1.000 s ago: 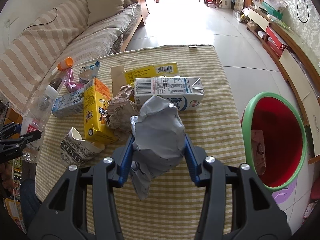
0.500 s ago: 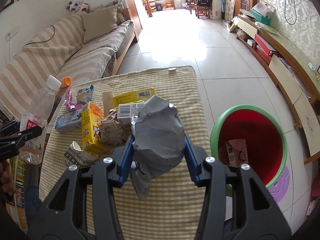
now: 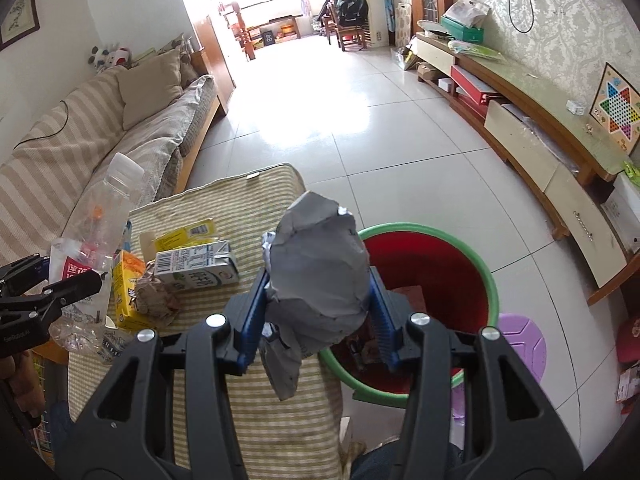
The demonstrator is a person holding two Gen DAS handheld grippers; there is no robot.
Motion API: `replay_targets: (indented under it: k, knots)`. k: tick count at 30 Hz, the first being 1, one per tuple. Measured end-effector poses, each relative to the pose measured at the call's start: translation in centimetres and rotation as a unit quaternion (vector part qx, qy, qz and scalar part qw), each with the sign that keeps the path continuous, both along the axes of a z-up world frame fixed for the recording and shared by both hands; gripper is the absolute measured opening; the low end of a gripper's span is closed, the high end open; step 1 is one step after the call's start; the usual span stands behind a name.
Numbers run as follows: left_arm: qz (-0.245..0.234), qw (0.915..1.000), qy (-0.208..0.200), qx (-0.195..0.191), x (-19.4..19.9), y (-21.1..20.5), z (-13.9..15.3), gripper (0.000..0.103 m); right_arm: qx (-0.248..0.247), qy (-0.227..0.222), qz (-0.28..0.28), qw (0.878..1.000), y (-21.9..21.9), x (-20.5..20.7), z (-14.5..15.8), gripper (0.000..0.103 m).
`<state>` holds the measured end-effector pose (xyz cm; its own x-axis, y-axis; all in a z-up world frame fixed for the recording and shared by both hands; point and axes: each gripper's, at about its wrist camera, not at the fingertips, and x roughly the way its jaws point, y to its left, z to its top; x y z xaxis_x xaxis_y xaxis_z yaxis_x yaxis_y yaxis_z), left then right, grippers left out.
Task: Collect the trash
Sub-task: 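Carry bottle and grey paper over the red bin and open both tools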
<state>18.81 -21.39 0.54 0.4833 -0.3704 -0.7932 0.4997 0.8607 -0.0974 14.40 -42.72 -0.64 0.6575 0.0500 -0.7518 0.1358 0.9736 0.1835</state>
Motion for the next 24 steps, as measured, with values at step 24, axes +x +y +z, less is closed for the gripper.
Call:
replay_targets:
  k: [24]
  knots:
    - [-0.098, 0.9939, 0.045, -0.025, 1.5, -15.6, -3.2, 0.050, 0.020, 0.015, -0.077, 0.997, -11.6, -0.8, -2.2, 0.046]
